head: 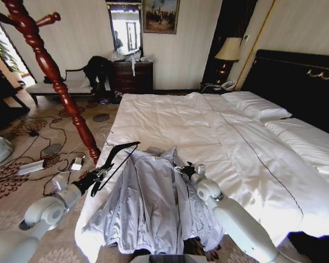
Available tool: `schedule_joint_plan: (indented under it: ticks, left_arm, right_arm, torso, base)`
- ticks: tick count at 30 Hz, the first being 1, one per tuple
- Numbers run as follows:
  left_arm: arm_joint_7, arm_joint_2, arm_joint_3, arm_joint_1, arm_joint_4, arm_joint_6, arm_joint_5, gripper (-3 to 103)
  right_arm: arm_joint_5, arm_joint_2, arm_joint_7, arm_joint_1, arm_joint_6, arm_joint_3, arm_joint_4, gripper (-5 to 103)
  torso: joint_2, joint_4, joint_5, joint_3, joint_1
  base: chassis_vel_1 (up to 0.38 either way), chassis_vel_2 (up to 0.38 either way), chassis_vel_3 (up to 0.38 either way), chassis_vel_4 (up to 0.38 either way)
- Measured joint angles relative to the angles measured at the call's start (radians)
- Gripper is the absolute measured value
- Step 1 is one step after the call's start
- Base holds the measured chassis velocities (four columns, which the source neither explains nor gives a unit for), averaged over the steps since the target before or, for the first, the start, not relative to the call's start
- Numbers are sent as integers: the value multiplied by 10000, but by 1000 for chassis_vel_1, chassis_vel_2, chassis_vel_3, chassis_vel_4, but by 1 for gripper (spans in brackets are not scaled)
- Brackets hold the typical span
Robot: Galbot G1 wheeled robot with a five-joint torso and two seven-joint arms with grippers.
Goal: Pick up the clothes from the bed and hang them on the clothes hanger.
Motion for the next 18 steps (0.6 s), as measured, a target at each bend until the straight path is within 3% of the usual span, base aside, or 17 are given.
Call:
schedule_joint_plan:
  ticks: [7,10,18]
  left_arm:
    - [13,-12,-46,99,-22,0,1,17]
    - [17,-25,-47,111,-64,0,-5,17]
    - [42,-52,-86,215,-91,0,-8,17]
  right_arm:
    - [370,352,-24,485,79,-305,-360,100]
    - [324,686,-29,867,175,-553,-856,88]
    - [226,701,39,1031,285,-550,-1336,84]
  torso:
    - [0,1,-1,0,0]
    - [0,2,0,0,0]
    - [0,-2,0,0,-1]
  base:
    - [0,0,0,0]
    - [0,0,0,0]
    - [0,0,0,0]
